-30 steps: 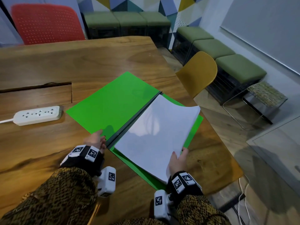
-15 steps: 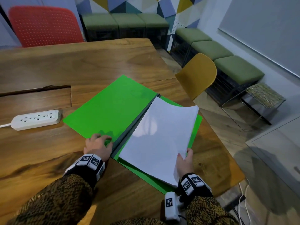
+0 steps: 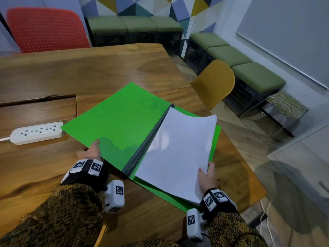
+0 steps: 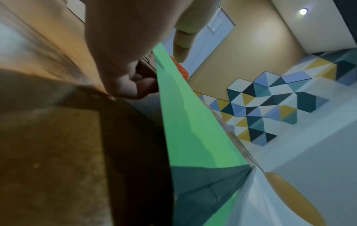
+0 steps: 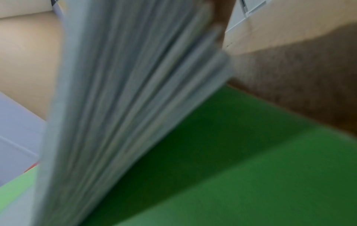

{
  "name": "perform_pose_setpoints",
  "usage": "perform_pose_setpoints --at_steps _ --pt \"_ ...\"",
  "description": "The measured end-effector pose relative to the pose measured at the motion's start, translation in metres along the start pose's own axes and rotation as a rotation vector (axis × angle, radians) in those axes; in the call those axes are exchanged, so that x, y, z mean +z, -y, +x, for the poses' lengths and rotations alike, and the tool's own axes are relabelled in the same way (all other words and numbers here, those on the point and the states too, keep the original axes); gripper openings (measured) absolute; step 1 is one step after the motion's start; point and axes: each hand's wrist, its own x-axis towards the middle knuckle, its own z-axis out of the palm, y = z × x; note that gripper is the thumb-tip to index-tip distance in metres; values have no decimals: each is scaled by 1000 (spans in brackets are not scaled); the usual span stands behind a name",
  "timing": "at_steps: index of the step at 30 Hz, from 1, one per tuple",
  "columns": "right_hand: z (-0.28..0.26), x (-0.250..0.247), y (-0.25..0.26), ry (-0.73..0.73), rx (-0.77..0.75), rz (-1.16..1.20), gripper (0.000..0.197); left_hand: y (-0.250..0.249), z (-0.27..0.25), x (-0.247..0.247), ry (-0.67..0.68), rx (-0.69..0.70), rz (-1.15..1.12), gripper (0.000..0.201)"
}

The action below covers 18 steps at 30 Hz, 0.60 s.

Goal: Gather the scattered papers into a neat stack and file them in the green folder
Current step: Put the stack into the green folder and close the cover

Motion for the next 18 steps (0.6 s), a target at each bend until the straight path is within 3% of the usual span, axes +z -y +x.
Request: perform_pose_setpoints --at_steps 3,7,10,12,16,17,18 --pt "-4 1 2 -28 5 17 32 -14 -83 -13 100 108 -65 21" --pt "-6 9 2 -64 45 37 30 -14 -117 -15 213 260 -146 25" --pt "-4 17 2 -64 59 40 30 -15 -120 -20 268 265 -177 25" --pt "-3 17 3 -79 64 10 31 -13 -125 -23 300 347 -167 28" --pt "1 13 9 -103 108 -57 37 -12 -147 -26 520 479 -85 7" --pt "3 12 9 -107 111 -91 41 -12 -151 -28 601 479 -43 22" --pt "4 9 10 -113 118 -140 46 -11 -151 -30 660 490 30 50"
